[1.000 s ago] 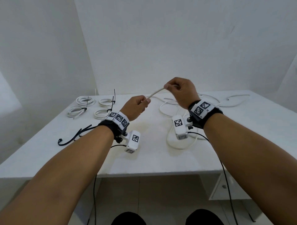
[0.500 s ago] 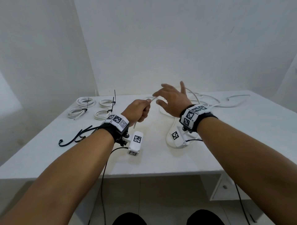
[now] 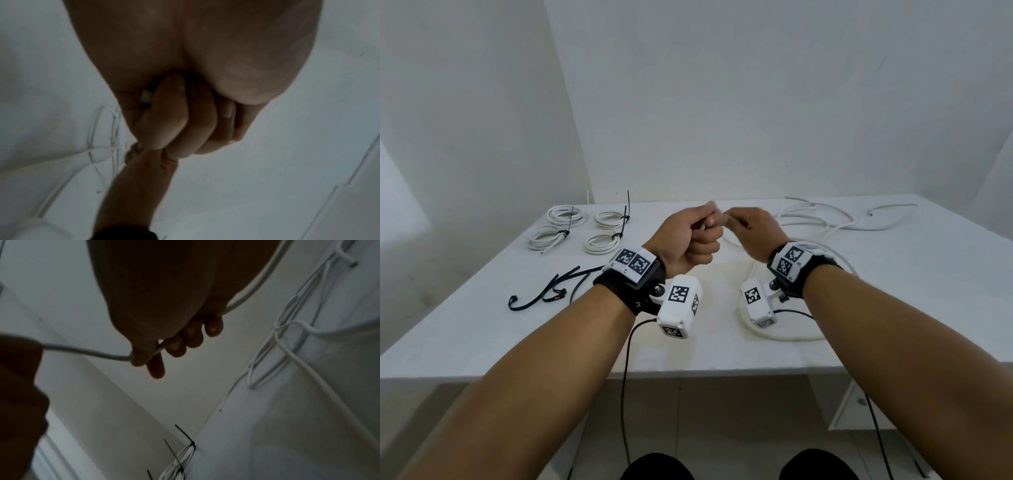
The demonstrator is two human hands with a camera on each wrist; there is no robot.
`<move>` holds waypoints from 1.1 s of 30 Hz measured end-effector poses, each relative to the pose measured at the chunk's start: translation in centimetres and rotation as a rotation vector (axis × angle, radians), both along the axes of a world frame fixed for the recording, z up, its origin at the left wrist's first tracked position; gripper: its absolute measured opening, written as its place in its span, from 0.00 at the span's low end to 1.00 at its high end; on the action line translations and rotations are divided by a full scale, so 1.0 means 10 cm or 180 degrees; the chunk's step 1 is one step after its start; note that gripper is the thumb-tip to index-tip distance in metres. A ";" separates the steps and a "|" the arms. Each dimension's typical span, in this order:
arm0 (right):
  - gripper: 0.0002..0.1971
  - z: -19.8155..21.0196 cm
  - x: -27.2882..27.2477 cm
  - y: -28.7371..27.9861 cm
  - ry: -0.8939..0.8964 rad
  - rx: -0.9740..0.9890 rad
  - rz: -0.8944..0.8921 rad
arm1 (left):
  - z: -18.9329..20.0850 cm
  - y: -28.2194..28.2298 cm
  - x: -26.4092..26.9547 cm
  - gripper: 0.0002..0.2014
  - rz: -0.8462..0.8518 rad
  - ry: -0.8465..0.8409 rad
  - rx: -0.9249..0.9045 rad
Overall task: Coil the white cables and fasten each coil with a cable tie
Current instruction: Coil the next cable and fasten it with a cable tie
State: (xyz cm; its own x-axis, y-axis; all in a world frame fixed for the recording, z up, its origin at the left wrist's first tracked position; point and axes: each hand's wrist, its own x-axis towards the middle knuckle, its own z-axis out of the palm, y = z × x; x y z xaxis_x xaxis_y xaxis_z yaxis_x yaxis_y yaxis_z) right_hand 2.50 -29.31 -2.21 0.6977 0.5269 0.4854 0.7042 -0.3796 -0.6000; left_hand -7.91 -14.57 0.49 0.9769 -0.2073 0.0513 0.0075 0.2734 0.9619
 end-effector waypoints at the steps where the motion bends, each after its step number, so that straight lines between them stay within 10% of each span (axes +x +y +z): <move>1: 0.19 -0.04 -0.06 0.02 0.0059 0.0003 0.0096 | 0.03 -0.04 0.00 0.22 -0.0050 -0.0093 -0.0119; 9: 0.19 -0.21 -0.37 0.13 0.0472 -0.0249 0.0401 | 0.03 -0.10 0.09 0.15 0.0664 -0.0502 -0.0978; 15: 0.16 -0.25 -0.46 0.10 0.0343 -0.0807 0.0517 | -0.04 0.09 0.26 0.18 0.2196 -0.0904 -0.0961; 23: 0.12 -0.09 -0.46 -0.01 -0.0142 -0.1407 0.0319 | -0.24 0.45 0.29 0.20 0.2757 -0.1133 0.2504; 33: 0.06 0.33 -0.44 -0.03 -0.0544 -0.1353 0.0454 | -0.34 0.31 0.25 0.17 0.1410 -0.0403 0.3473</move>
State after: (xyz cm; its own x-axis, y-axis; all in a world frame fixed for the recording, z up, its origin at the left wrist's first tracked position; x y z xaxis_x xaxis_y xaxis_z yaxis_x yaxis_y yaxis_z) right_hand -1.93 -29.64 1.11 0.5330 0.7881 0.3078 0.8421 -0.4588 -0.2836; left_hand -5.40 -11.43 -2.94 0.9753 0.1539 0.1587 0.0065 -0.7376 0.6752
